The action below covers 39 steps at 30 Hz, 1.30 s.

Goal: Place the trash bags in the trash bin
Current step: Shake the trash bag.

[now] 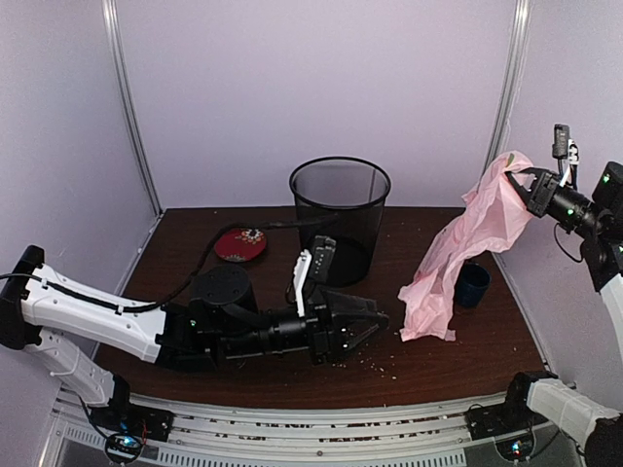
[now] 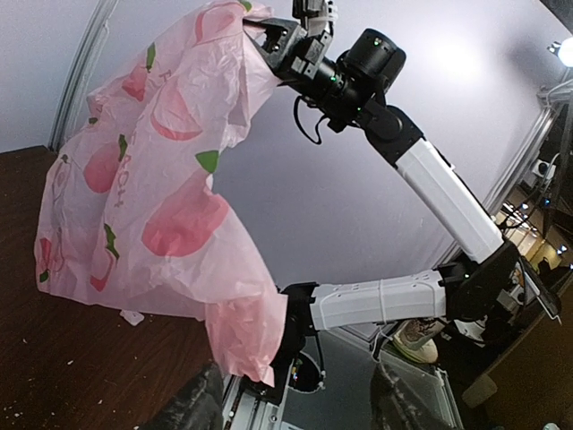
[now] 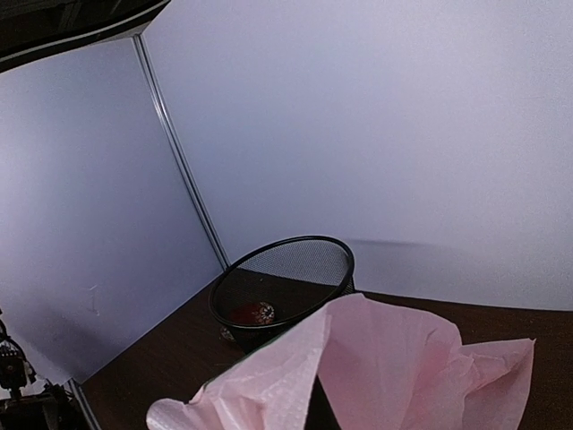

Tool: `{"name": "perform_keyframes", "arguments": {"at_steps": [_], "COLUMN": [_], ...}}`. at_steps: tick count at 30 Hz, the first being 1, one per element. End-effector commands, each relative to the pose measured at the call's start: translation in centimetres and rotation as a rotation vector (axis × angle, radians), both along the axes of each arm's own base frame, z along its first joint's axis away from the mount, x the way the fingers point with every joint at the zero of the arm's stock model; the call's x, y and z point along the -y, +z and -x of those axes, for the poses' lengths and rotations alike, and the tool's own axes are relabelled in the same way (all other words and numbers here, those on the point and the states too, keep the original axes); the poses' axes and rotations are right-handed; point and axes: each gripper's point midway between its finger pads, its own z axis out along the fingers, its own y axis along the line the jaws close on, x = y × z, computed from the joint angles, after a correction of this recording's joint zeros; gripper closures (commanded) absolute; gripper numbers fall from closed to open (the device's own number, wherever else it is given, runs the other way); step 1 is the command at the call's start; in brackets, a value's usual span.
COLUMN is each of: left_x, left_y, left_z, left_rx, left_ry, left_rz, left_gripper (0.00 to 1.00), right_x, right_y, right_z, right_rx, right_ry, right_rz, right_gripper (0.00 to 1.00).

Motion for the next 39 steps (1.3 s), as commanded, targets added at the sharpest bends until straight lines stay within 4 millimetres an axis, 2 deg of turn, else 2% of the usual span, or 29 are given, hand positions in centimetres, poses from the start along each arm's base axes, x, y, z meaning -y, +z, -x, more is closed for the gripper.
{"name": "perform_keyframes", "arguments": {"at_steps": [1,3,7,8,11,17,21,22,24,28,31,33,37,39], "left_x": [1.1,2.3,4.4,4.9,5.9,6.8,5.5,5.2,5.4,6.9,7.1,6.5,5.1,4.8], "left_y": [1.3,0.5,-1.9,-1.7,-2.8,-3.8,-4.9,-5.0,-5.1,-4.8,-4.7,-4.6,-3.5,-2.5], "left_z": [1.0,0.7,-0.4,-0.7,-1.9,-3.5,-5.5,-5.8,-5.6,-4.6,-4.6,-5.0,-5.4,-5.5], "left_rx": [-0.019,-0.037,-0.086,-0.095,-0.124,-0.159,-0.191,-0.193,-0.187,-0.171,-0.171,-0.163,-0.112,-0.069], "left_ry": [-0.026,-0.002,0.075,0.086,0.150,0.246,0.387,0.408,0.396,0.321,0.319,0.359,0.428,0.430], "left_rz": [0.042,-0.001,-0.072,-0.072,-0.112,-0.134,-0.163,-0.163,-0.161,-0.151,-0.146,-0.148,-0.152,-0.146], "left_gripper": [0.44,0.47,0.38,0.37,0.37,0.44,0.60,0.58,0.53,0.54,0.57,0.62,0.98,1.00], "right_x": [0.0,0.0,0.0,0.0,0.0,-0.1,-0.1,-0.1,-0.2,-0.2,-0.2,-0.2,-0.1,-0.1], "right_y": [0.9,1.2,1.4,1.4,1.4,1.3,1.4,1.5,1.4,1.2,1.1,1.0,0.6,0.0], "right_z": [-0.1,0.0,0.2,0.2,0.3,0.5,0.7,0.7,0.6,0.5,0.5,0.5,0.4,0.2], "right_rx": [0.037,0.044,0.049,0.049,0.049,0.049,0.054,0.056,0.054,0.052,0.050,0.049,0.039,0.019], "right_ry": [-0.008,-0.009,-0.010,-0.011,-0.011,-0.006,-0.003,-0.003,0.001,0.001,0.001,0.000,-0.006,-0.007], "right_rz": [0.005,0.001,-0.006,-0.006,-0.006,-0.008,-0.008,-0.007,-0.007,-0.009,-0.011,-0.010,-0.005,-0.004], "right_gripper": [1.00,1.00,1.00,1.00,1.00,1.00,1.00,1.00,1.00,1.00,1.00,1.00,1.00,1.00]}}
